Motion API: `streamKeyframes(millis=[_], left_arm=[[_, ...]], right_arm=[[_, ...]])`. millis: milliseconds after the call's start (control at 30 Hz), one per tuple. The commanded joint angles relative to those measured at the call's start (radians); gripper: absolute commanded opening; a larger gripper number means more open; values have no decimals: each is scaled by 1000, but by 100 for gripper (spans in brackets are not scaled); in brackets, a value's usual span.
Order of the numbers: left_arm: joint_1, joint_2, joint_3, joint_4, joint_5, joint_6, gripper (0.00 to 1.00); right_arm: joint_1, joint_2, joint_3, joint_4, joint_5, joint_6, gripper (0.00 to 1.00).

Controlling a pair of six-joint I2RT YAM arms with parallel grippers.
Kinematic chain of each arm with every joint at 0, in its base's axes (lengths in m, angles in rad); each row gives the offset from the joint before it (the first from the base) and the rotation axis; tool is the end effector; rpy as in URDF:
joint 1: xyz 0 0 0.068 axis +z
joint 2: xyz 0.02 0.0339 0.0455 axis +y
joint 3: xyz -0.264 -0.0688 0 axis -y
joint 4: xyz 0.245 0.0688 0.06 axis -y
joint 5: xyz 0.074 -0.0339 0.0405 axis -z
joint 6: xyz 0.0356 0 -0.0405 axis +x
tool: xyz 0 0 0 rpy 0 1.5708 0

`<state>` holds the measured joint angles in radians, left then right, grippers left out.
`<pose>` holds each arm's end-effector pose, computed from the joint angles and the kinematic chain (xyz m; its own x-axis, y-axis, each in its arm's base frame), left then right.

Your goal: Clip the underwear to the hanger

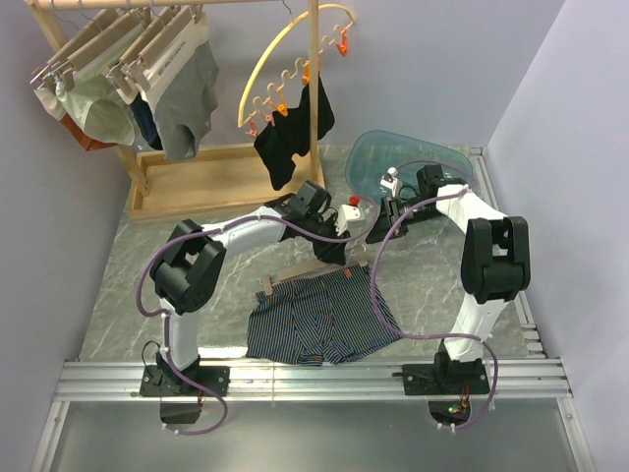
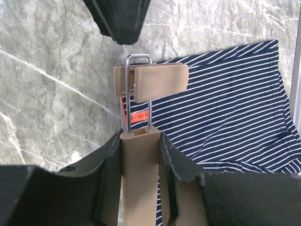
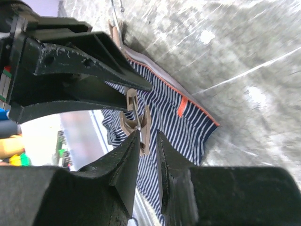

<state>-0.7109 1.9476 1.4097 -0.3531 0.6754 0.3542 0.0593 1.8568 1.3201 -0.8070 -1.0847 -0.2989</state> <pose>0.3055 -0.2924 0.2058 -0.2728 0.5921 -0.7583 0.9614 0.1382 -0.2380 0.3536 0.0525 0.2048 -0.8628 -0.1890 -0.4688 -0.5028 0.4174 0.7570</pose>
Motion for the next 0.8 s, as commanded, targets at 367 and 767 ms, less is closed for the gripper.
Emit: streamKeyframes(millis=[367,767], left_arm=[[-1,-50,0,29,10,20,10],[-2,-47,6,19,10,25,11]], right_arm=[[8,24,-35,5,-113,-6,28],[11,28,-73,35,-129,-2,28]])
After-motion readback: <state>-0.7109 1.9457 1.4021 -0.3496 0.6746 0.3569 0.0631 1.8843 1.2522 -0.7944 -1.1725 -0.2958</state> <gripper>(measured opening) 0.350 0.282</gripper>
